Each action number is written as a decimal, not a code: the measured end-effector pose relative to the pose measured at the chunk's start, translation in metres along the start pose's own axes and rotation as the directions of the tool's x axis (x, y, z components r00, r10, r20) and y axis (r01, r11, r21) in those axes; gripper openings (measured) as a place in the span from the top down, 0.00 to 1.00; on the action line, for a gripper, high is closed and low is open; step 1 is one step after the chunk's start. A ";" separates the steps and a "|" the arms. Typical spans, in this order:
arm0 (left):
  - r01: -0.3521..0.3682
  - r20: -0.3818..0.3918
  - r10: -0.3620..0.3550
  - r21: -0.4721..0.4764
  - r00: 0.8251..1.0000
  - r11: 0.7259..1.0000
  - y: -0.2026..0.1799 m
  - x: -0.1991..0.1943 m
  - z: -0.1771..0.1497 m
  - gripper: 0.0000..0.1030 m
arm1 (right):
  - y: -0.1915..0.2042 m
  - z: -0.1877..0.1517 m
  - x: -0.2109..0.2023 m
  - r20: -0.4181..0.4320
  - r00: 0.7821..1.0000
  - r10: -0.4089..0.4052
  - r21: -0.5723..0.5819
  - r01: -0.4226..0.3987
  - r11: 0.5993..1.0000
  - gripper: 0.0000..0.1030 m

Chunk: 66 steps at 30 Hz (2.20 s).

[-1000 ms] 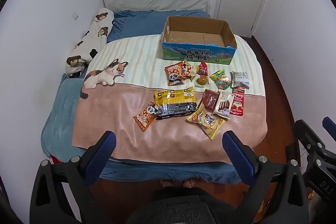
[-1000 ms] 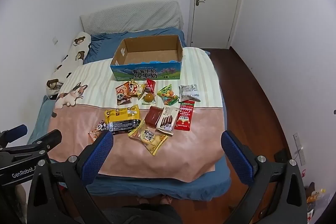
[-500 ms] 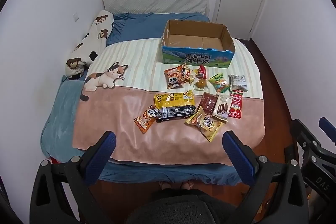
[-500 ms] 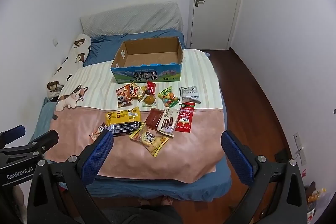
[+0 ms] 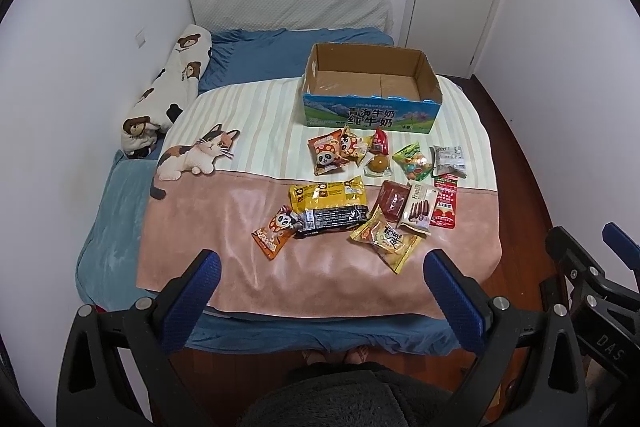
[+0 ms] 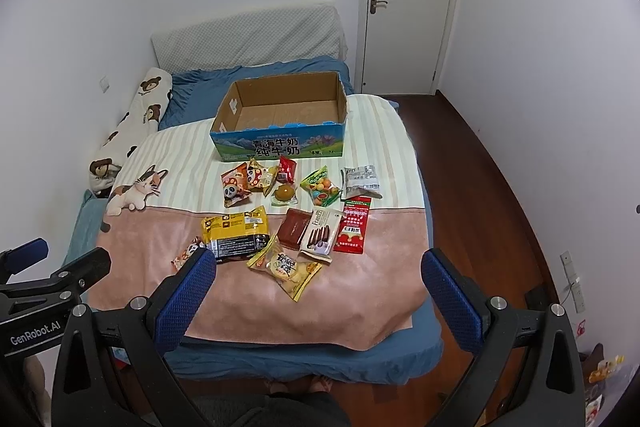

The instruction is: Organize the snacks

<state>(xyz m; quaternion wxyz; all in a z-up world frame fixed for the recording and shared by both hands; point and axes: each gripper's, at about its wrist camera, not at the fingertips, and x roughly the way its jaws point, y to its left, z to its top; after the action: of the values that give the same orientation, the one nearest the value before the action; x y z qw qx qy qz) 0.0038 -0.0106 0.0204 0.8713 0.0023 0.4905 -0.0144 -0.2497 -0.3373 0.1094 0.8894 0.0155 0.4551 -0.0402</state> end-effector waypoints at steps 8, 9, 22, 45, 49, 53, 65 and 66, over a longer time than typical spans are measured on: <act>0.010 0.004 -0.010 -0.005 1.000 1.000 0.005 0.000 -0.003 0.00 | 0.000 0.001 0.000 0.000 1.000 -0.002 -0.001 0.002 1.000 0.00; 0.010 0.004 -0.010 -0.006 1.000 1.000 0.004 0.001 -0.002 0.00 | 0.000 0.001 0.000 0.000 1.000 -0.001 -0.002 0.001 1.000 0.00; 0.013 0.007 -0.013 -0.004 1.000 1.000 0.005 0.000 -0.003 0.00 | -0.001 0.001 -0.001 0.003 1.000 -0.002 -0.001 0.002 1.000 0.00; 0.017 0.009 -0.017 -0.009 1.000 1.000 0.001 0.001 0.004 0.00 | -0.004 0.010 -0.001 0.018 1.000 0.001 0.000 -0.001 1.000 0.00; 0.017 0.007 -0.017 -0.010 1.000 1.000 0.000 0.001 0.004 0.00 | -0.004 0.012 0.001 0.015 1.000 0.005 -0.001 -0.005 1.000 0.00; 0.019 0.009 -0.019 -0.009 1.000 1.000 0.001 0.001 0.004 0.00 | -0.003 0.013 0.002 0.013 1.000 0.006 0.001 -0.006 1.000 0.00; 0.027 0.000 -0.027 0.002 1.000 1.000 0.003 0.009 0.007 0.00 | -0.002 0.012 0.007 0.003 1.000 0.010 0.017 -0.010 1.000 0.00; 0.028 0.003 -0.028 0.006 1.000 1.000 0.004 0.011 0.008 0.00 | -0.003 0.012 0.011 -0.003 1.000 0.011 0.026 -0.011 1.000 0.00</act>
<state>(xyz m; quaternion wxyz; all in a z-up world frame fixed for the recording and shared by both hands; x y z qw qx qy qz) 0.0162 -0.0073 0.0148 0.8718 -0.0019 0.4891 -0.0279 -0.2340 -0.3413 0.1077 0.8887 0.0296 0.4557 -0.0410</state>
